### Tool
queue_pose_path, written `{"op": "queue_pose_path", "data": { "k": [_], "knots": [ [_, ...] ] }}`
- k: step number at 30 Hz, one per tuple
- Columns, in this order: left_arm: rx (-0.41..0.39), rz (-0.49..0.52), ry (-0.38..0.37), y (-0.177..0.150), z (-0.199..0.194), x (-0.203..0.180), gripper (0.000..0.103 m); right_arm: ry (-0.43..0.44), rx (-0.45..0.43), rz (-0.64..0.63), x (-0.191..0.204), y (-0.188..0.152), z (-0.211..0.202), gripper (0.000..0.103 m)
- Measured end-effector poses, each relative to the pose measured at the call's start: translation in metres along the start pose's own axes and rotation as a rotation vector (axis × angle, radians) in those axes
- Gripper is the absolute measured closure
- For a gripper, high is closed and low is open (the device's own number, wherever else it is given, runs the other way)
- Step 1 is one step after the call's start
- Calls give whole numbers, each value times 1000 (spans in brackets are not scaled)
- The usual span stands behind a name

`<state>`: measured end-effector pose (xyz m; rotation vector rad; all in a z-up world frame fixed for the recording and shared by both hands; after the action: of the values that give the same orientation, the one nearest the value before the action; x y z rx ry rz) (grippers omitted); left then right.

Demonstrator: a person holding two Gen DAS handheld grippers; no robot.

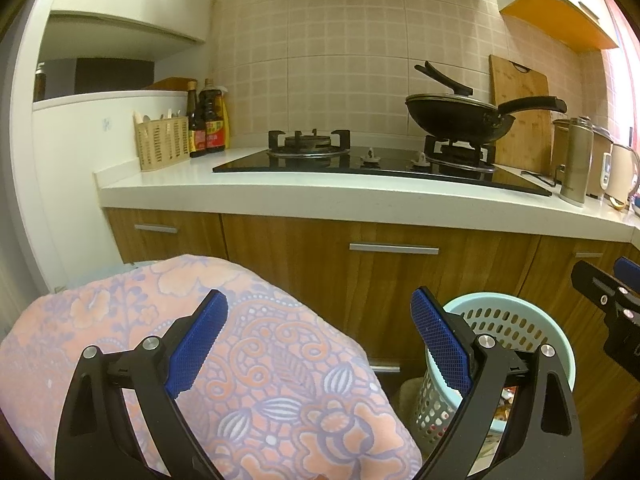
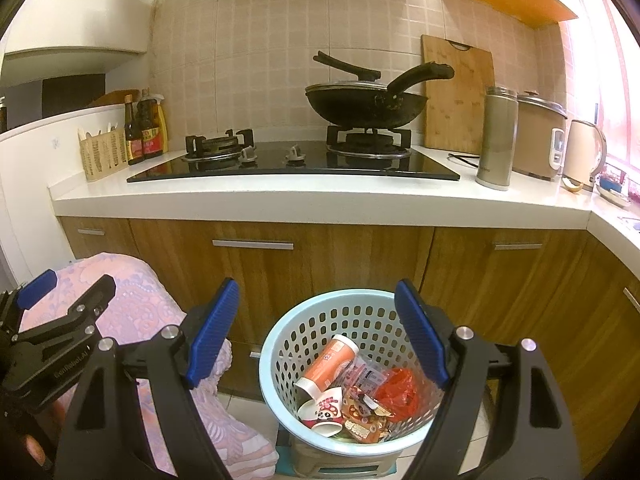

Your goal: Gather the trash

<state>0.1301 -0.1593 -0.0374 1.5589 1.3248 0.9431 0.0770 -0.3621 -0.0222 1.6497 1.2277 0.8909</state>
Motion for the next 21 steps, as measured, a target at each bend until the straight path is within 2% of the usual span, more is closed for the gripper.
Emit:
{"op": "queue_pose_path", "data": {
  "k": [11,21],
  "knots": [
    [4,-3,-2,-1,1,1,13,5,-7,-3,4,3,-1,27],
    [-8,22,31,0,-1,-1,13,2,-3,-5,5,2,-1,27]
  ]
}}
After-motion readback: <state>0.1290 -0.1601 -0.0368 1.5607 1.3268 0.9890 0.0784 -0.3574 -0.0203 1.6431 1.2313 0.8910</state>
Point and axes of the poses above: each gripper's, at about its wrist camera, not at the fingertips, and z roughly the way its jaws point, x to its left, y to its top, the point moved 8 cm from there along z, roughly the way its jaws point, and after that the axes turned 4 degrees about -x, right-handed, at the moved point
